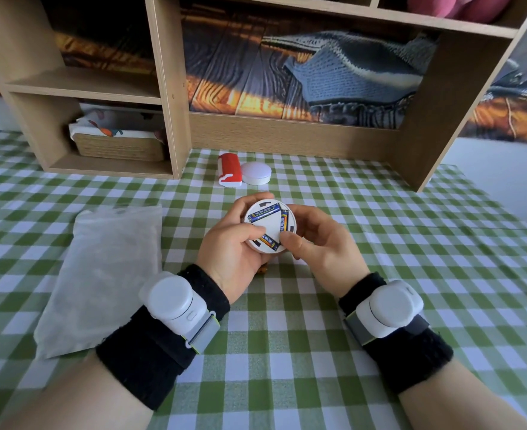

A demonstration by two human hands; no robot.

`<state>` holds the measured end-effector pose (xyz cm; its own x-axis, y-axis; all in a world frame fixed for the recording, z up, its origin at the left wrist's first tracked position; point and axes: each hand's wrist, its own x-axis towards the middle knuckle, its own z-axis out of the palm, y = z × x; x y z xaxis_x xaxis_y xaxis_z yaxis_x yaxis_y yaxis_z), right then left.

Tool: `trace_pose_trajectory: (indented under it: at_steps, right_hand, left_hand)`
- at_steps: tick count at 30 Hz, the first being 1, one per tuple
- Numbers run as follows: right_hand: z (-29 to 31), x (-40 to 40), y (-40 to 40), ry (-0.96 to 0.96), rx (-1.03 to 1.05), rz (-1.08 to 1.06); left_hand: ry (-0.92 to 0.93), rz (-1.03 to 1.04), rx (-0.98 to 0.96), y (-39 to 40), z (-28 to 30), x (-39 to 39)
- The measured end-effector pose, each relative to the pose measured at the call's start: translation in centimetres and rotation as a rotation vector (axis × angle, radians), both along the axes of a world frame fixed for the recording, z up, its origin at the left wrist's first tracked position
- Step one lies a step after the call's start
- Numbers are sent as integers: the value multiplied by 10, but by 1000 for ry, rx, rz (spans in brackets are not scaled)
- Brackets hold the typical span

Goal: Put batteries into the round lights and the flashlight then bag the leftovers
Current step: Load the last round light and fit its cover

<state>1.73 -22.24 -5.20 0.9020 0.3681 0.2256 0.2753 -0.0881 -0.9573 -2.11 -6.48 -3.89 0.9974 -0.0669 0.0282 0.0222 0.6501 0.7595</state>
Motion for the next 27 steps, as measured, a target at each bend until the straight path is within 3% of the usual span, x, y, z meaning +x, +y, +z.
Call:
trace_pose_trajectory:
  at_steps: [7, 10, 16, 21, 27]
  right_hand:
    - [-1, 3, -1, 37, 93, 4]
    - [3, 1, -4, 63, 156, -119]
    - [9, 0, -8, -105, -187, -401]
    - [24, 13, -8, -162, -605, -395]
    - [27, 37, 13, -82, -825, -349]
  left_hand:
    - [39, 14, -49, 0, 0, 0]
    - [73, 44, -150, 8, 2, 3]
    - [158, 153, -289, 30, 2, 10]
    - [167, 183, -298, 32, 4, 11]
    - [179, 186, -335, 37, -1, 14]
